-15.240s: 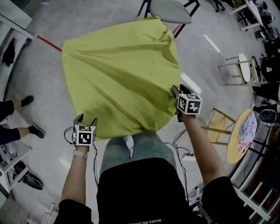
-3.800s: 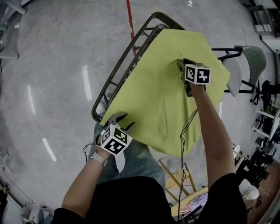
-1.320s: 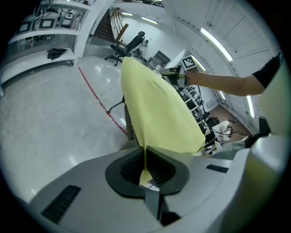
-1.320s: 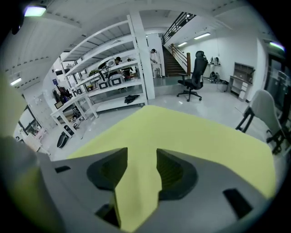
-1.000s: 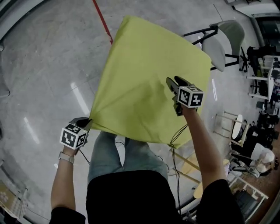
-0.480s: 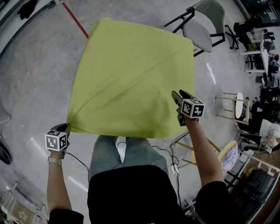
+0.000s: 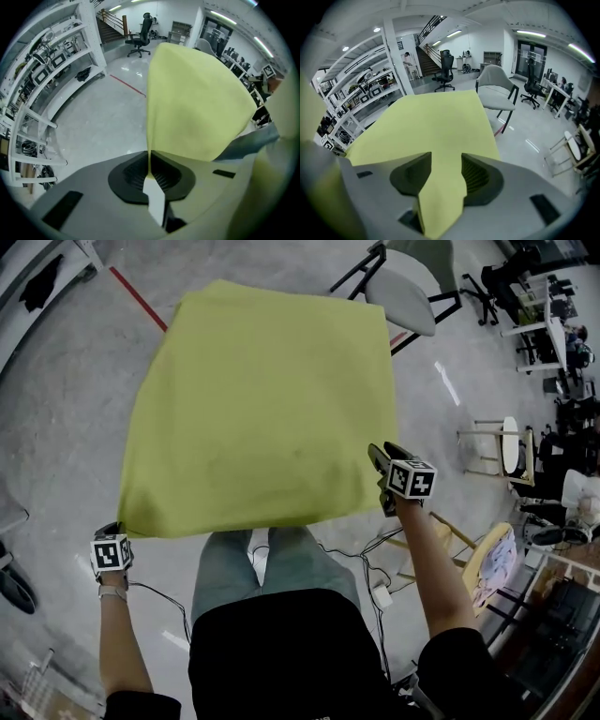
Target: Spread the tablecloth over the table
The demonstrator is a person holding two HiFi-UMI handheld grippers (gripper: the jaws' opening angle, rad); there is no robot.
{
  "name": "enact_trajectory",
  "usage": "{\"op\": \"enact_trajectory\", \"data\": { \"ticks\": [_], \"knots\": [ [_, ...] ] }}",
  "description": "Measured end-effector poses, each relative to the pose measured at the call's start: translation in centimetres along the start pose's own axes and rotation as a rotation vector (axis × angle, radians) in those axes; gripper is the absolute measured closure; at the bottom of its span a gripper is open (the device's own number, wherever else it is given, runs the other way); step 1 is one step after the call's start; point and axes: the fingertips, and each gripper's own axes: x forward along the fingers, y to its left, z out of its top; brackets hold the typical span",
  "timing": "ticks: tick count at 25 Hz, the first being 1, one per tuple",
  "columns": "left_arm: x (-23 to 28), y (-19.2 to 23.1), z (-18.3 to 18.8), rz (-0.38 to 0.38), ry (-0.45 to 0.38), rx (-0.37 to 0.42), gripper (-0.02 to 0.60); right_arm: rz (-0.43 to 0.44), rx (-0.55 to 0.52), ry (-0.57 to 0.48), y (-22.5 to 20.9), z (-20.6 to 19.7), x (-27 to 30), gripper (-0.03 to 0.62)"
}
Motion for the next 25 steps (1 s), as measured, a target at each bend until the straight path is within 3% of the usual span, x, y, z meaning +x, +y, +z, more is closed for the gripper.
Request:
{"op": "enact_trajectory", "data": {
  "ticks": [6,9,11,20,25],
  "knots": [
    [-1.4,-1.3,1.7,0.035,-0.055,0.028,0.557,-0.015,0.026,0.001,-2.1,-0.7,-0.7,0.394],
    [-1.8,-2.6,2.8,0.034,-0.098,0.038,0.448,-0.023,0.036,0.005,-3.2,-1.4,-0.5,0.383],
    [-2.2,-3.9,3.3,0.026,-0.121,0.041,0.408,-0.029,0.031,0.01,-4.0,-2.0,-0.5,0.366],
    [-3.5,-12.6,6.0,-0.063,-0.177,0.047,0.36,-0.061,0.058,0.049,-9.2,-5.0,-1.2,0.334],
    [-3.2,-18.3,6.7,-0.132,-0.173,0.044,0.359,0.0,0.113,0.098,-11.3,-7.3,-1.2,0.332]
  ]
}}
